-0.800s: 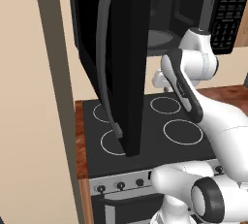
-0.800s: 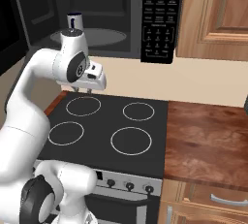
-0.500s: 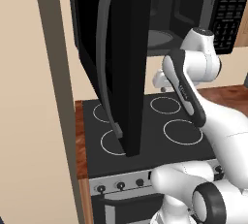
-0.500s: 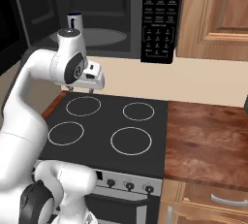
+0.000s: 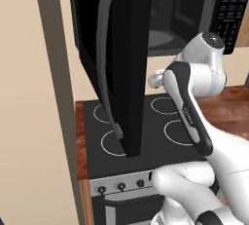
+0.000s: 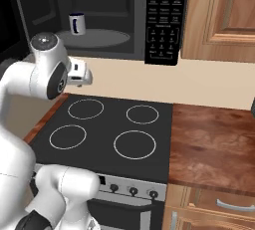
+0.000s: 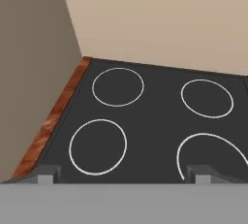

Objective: Pick the cup of tea, navigate to the dining table, and place it on the saucer.

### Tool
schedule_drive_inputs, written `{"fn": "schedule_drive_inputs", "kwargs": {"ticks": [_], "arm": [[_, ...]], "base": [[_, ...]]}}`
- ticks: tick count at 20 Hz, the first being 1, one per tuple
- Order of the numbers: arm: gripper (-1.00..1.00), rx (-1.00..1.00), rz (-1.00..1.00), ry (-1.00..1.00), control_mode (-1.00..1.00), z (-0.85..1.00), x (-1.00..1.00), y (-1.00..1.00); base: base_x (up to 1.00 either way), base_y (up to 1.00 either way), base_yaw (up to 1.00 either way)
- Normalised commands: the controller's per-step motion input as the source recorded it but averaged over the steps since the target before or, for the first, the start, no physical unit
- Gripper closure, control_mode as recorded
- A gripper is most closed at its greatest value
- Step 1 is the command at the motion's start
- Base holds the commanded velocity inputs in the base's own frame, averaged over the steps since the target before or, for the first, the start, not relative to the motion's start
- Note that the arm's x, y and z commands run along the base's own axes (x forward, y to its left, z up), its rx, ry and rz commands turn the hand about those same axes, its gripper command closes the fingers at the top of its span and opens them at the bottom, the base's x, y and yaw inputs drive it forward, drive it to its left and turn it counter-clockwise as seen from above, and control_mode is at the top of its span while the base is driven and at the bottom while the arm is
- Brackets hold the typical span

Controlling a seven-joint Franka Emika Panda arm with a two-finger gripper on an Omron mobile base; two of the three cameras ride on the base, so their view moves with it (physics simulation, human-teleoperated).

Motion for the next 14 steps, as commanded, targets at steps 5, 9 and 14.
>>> {"fn": "schedule_drive_inputs", "kwargs": {"ticks": [5,9,14], "arm": [[-1.0,-0.03,0.0,-0.22,-1.0,0.9,0.01,0.73],[-1.0,-0.1,0.0,-0.02,-1.0,0.67,0.08,0.58],[-1.0,-0.08,0.0,0.0,-1.0,0.39,0.0,0.38]], "base": [[0.0,0.0,0.0],[0.0,0.0,0.0],[0.0,0.0,0.0]]}}
